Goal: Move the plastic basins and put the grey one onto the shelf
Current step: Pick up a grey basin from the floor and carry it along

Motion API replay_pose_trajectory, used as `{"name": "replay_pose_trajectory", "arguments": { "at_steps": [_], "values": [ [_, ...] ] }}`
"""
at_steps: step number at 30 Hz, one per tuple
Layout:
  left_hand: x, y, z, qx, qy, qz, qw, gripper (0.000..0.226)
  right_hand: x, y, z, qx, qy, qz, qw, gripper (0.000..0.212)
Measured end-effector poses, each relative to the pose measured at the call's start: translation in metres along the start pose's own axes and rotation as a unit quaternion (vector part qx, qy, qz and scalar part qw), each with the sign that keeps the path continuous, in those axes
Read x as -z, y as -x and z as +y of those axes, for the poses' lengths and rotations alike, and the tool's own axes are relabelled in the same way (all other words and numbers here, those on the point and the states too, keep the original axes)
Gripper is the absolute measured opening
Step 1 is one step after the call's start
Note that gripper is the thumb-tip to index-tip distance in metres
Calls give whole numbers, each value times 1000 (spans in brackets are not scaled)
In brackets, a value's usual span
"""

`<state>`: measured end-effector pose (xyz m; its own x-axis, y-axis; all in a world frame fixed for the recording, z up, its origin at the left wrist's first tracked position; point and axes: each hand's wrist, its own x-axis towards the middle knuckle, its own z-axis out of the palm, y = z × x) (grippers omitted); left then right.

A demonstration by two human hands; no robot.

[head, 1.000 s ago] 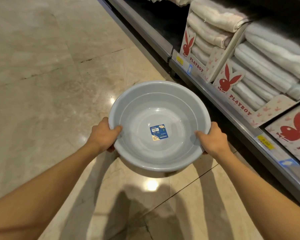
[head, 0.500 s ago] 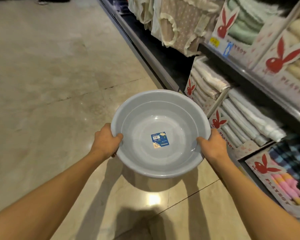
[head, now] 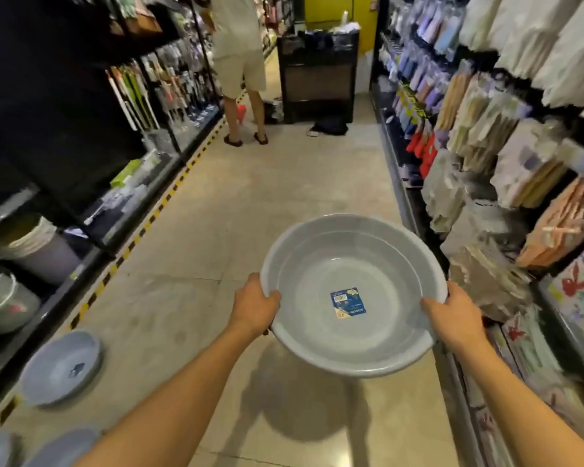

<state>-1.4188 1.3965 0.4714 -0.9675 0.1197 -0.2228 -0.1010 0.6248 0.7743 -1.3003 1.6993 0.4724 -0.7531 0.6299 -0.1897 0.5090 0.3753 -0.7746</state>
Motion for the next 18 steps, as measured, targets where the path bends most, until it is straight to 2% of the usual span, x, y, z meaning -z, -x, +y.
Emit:
{"name": "replay_pose_trajectory", "arguments": {
  "at_steps": [3,9,15,18],
  "values": [
    [88,46,17,34,32,76,996,25,0,20,-89,64,11,-46,997,25],
    [235,134,-16,97,67,241,963,26,-74,75,-244,193,-3,-164,967,24],
    [335,229,-92,184,68,396,897,31,-197,162,-351,298,5,-308,904,14],
    [377,268,-131,253,48,435,863,34,-257,213,-386,325,10,-374,869,25]
  ]
}}
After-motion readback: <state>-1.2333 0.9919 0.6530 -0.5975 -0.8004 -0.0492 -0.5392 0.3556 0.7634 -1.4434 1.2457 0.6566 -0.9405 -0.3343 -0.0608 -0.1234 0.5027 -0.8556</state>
